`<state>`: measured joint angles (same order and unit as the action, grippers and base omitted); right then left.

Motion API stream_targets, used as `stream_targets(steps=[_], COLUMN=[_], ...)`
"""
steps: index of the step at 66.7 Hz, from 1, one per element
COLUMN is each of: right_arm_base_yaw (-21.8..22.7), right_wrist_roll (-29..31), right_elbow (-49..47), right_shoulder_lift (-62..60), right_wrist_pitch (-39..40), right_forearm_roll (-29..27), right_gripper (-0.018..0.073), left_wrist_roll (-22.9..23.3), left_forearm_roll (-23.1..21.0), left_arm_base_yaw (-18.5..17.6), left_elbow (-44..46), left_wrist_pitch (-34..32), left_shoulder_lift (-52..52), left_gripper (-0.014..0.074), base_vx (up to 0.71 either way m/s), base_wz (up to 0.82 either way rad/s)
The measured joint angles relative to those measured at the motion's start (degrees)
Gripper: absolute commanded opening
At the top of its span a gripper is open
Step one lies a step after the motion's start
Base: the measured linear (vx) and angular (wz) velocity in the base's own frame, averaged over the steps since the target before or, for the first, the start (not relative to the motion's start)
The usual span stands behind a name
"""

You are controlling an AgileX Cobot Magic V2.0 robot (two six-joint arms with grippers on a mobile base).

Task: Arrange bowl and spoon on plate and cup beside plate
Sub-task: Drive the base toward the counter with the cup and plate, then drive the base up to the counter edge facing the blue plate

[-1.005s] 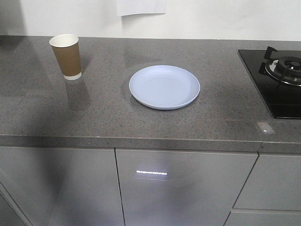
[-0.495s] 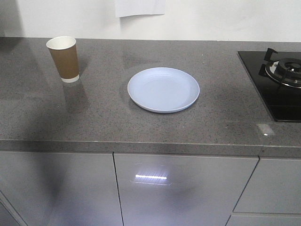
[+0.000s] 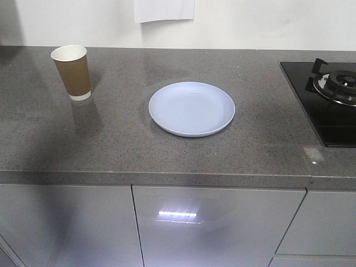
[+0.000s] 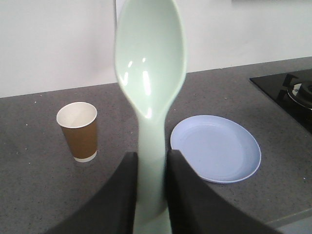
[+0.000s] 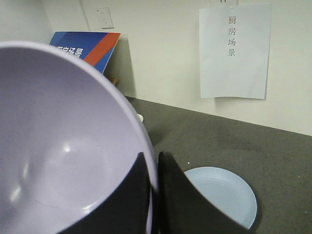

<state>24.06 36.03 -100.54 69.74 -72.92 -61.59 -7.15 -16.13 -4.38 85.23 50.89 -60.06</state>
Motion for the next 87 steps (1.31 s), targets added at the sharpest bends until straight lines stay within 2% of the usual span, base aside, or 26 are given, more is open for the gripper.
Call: stream_targets(steps=[87], right_arm_base_yaw=[0.0], right_wrist_roll=[0.0], right_elbow=[0.0], right_shoulder_lift=[0.0], right_wrist_pitch=[0.0], right_forearm_roll=[0.0], right_gripper=[-0.0006], left_wrist_roll=[0.0], left_forearm_roll=[0.0], left_arm_base_yaw=[0.0], left_elbow=[0.0], left_wrist_pitch=[0.0], left_shoulder_lift=[0.0], left_gripper=[-0.0006], base_vx=[0.03], base_wz=[-0.01])
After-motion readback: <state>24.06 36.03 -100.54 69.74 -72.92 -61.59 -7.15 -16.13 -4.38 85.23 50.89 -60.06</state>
